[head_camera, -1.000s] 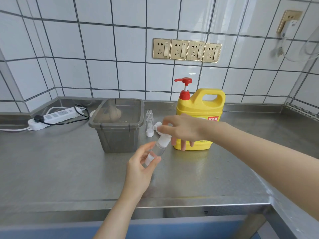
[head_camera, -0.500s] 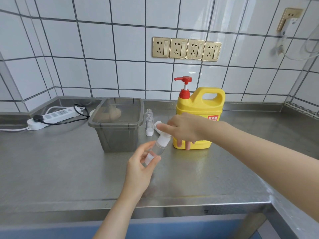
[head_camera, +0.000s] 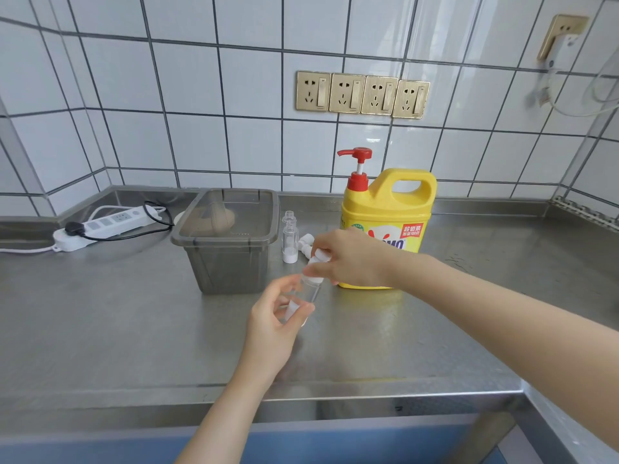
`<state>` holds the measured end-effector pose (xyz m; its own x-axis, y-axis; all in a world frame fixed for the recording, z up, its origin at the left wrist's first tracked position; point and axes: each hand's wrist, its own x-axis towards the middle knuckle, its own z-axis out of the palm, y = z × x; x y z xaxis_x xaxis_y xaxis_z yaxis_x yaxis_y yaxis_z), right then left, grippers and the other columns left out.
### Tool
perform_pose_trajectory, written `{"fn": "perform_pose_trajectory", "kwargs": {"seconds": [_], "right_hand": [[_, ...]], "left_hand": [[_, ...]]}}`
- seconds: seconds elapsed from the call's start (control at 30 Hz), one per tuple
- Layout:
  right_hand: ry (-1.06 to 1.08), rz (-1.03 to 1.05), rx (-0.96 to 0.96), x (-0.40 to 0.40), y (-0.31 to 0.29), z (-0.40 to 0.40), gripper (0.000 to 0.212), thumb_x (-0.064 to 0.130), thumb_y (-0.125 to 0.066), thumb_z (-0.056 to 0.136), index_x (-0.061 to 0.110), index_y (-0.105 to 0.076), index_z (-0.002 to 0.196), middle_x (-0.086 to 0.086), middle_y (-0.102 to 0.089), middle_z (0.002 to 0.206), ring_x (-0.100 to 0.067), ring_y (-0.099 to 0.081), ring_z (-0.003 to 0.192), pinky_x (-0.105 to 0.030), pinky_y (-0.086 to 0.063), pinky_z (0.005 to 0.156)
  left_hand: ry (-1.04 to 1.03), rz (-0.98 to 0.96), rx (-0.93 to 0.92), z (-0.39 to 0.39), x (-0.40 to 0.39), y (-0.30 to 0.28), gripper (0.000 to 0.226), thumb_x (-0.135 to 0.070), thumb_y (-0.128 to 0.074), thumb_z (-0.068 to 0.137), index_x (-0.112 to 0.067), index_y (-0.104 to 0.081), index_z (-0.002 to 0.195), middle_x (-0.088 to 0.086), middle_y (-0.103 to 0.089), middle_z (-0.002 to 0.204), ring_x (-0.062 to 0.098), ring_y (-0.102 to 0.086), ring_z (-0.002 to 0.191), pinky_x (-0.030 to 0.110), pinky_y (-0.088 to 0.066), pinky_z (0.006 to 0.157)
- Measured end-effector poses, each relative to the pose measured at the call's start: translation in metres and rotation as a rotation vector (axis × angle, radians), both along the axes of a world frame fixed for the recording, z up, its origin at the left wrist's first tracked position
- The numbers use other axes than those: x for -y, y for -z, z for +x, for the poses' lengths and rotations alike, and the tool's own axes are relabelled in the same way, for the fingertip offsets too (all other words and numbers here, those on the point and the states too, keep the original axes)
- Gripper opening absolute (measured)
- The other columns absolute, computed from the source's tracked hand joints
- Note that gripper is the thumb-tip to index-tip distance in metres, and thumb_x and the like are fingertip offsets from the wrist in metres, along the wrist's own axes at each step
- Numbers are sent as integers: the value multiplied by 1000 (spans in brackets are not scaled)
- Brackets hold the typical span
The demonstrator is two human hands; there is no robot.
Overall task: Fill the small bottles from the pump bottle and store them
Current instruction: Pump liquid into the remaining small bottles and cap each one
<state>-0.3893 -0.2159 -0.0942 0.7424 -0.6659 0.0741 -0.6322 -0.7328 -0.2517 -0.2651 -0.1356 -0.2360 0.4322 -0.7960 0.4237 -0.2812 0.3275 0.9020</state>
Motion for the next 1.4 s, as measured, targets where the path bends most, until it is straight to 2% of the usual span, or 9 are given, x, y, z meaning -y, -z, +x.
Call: {"fn": "perform_pose_trajectory", "kwargs": {"seconds": [0.1, 0.27, 0.47, 0.63, 0.73, 0.97, 1.1, 1.2, 1.4], "right_hand": [[104, 39, 139, -2, 8, 2, 40, 47, -60, 86, 12, -51, 70, -8, -66, 69, -28, -62, 74, -43, -50, 70], [153, 366, 405, -13, 25, -8, 34, 35, -68, 86, 2, -65, 91, -9, -64, 79, -18, -57, 67, -28, -44, 54], [223, 367, 533, -12, 44, -38, 26, 30, -67, 85, 12, -66, 104, -3, -65, 96, -21, -63, 92, -43, -54, 83], [369, 492, 651, 0, 58, -80, 24, 29, -66, 87, 17, -59, 107, -4, -65, 96, -25, -66, 95, -45, -58, 81], [466, 447, 723, 13, 66, -106, 20, 29, -64, 87, 19, -58, 103, -4, -65, 100, -23, -65, 95, -49, -59, 74], [677, 283, 795, 44, 87, -147, 27, 24, -57, 93, 12, -49, 116, 3, -54, 100, -26, -58, 101, -50, -52, 86], [687, 219, 751, 67, 94, -149, 29, 21, -53, 96, 8, -45, 121, -2, -53, 106, -25, -54, 100, -32, -43, 72], [689, 214, 743, 88, 93, -145, 30, 23, -52, 97, 8, -45, 122, 0, -53, 104, -21, -52, 97, -29, -38, 72], [710, 229, 747, 133, 85, -133, 36, 25, -52, 97, 9, -45, 127, -6, -57, 115, -20, -51, 99, -38, -48, 85]], "left_hand": [[-24, 1, 21, -2, 2, -2, 34, -17, -75, 79, -27, -64, 110, -8, -68, 109, 12, -62, 102, 42, -52, 92], [-83, -3, 3, -12, 1, -10, 39, -9, -79, 78, -30, -58, 103, -8, -65, 109, 16, -68, 91, 41, -55, 83], [18, 25, 53, -38, 5, -15, 38, -10, -76, 83, -35, -55, 101, -21, -67, 98, 9, -70, 88, 28, -55, 79], [140, 98, 258, -55, 20, -11, 35, -25, -68, 90, -28, -58, 124, -17, -64, 119, 4, -62, 108, 30, -50, 96], [45, 123, 325, -56, 34, -11, 37, -21, -68, 90, -24, -56, 125, -12, -61, 122, 9, -59, 112, 33, -47, 99], [-277, 320, 224, -32, 67, -16, 43, -7, -61, 88, -5, -50, 130, 12, -52, 136, 29, -51, 125, 35, -37, 102], [-372, 390, 151, -17, 85, -23, 53, -7, -59, 90, -1, -39, 139, 17, -42, 144, 33, -43, 131, 35, -32, 105], [-396, 413, 146, -7, 100, -25, 67, -10, -60, 91, 2, -27, 148, 20, -35, 152, 34, -34, 141, 38, -27, 112], [-415, 434, 147, 5, 132, -20, 61, -12, -59, 89, 0, -33, 143, 23, -48, 140, 42, -46, 129, 46, -40, 103]]}}
